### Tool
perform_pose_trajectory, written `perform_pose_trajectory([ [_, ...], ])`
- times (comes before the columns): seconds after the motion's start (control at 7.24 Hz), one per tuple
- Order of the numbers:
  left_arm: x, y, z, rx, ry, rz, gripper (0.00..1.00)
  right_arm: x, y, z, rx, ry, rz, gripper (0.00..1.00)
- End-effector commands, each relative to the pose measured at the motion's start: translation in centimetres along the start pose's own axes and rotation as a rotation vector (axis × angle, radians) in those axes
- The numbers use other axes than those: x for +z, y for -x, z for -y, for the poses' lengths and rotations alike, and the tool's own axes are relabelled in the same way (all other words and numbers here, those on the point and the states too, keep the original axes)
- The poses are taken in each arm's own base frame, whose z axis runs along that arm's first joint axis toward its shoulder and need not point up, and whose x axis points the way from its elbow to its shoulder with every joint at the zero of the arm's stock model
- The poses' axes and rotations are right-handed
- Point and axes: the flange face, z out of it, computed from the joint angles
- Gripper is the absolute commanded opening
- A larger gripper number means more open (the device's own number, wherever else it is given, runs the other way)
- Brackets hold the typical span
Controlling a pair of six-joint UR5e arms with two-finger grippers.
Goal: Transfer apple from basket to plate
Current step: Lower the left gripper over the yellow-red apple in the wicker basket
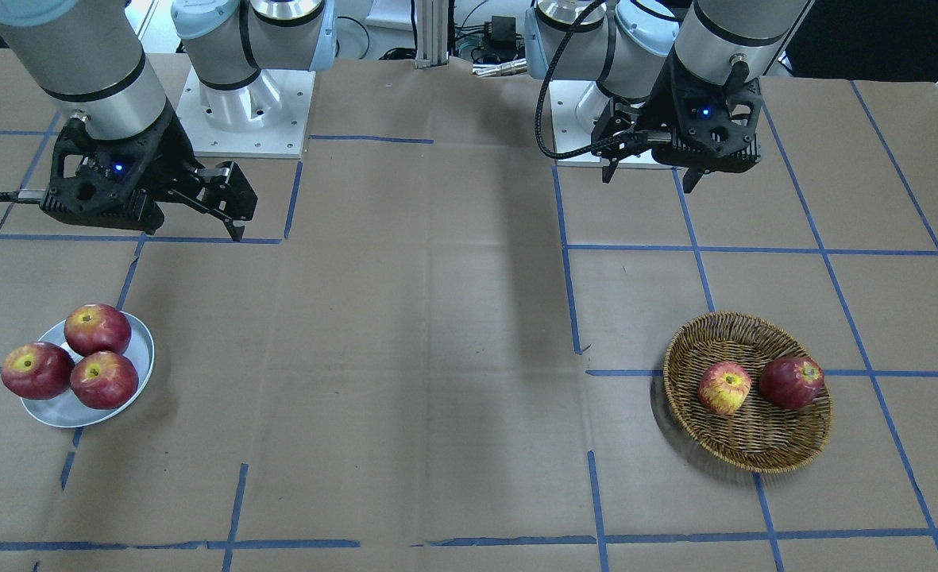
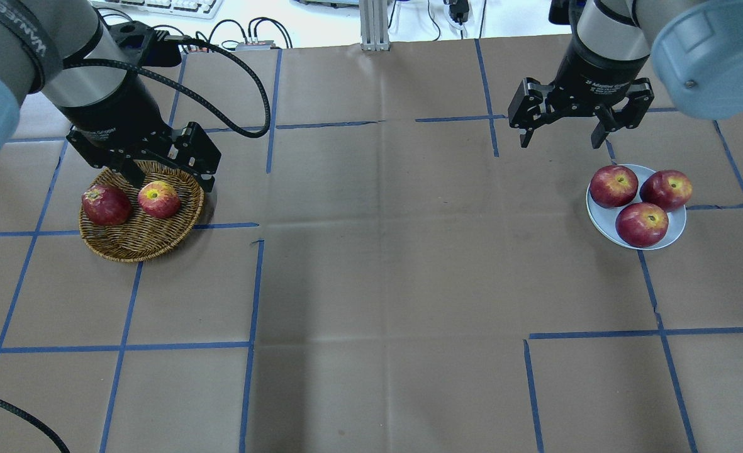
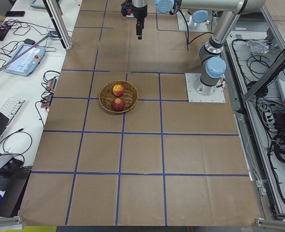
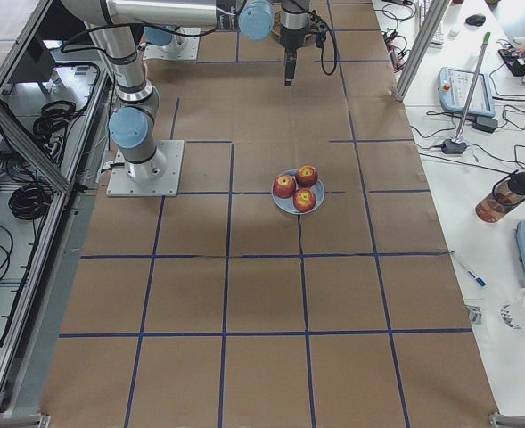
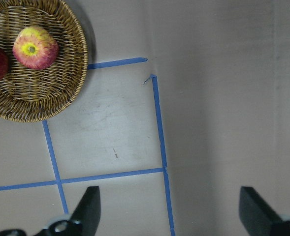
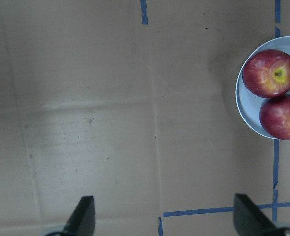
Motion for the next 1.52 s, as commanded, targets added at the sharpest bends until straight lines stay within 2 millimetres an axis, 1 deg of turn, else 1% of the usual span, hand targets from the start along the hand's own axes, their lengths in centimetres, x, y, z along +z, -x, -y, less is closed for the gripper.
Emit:
perform_pose_trajectory([
  [0.0,0.0,0.0,-0.2,-0.019,-0.007,0.007,0.99,0.0,0.0,0.1,0.0,0.0,0.0,1.0],
  [0.28,1.4,0.2,0.8,-0.033,0.001,0.0,0.99,0.0,0.0,0.1,0.0,0.0,0.0,1.0],
  [0.41,2.1,0.6,0.9,-0.023,0.009,0.001,0.99,0.0,0.0,0.1,0.0,0.0,0.0,1.0],
  [0.55,4.6,2.4,1.4,0.01,0.037,-0.008,0.99,0.1,0.0,0.0,0.0,0.001,0.0,1.0],
  [0.69,8.0,3.8,2.3,0.109,0.016,-0.005,0.99,0.0,0.0,0.1,0.0,0.0,-0.001,1.0],
  [0.83,12.2,6.4,3.5,0.201,0.008,-0.005,0.99,0.1,0.0,0.0,0.0,0.001,0.0,1.0],
  [0.97,14.2,9.7,4.4,0.221,0.002,-0.007,0.99,0.1,0.0,0.0,0.0,0.001,-0.002,1.0],
  [1.11,16.0,12.7,5.9,0.313,-0.032,0.007,0.99,0.1,0.0,0.0,0.0,0.001,-0.002,1.0],
  [1.24,18.6,14.3,8.0,0.404,-0.046,0.025,0.99,0.1,0.0,0.0,-0.001,0.001,-0.002,1.0],
  [1.38,20.3,14.8,8.9,0.406,-0.022,0.011,0.99,0.1,0.0,0.0,0.0,0.001,-0.002,1.0],
])
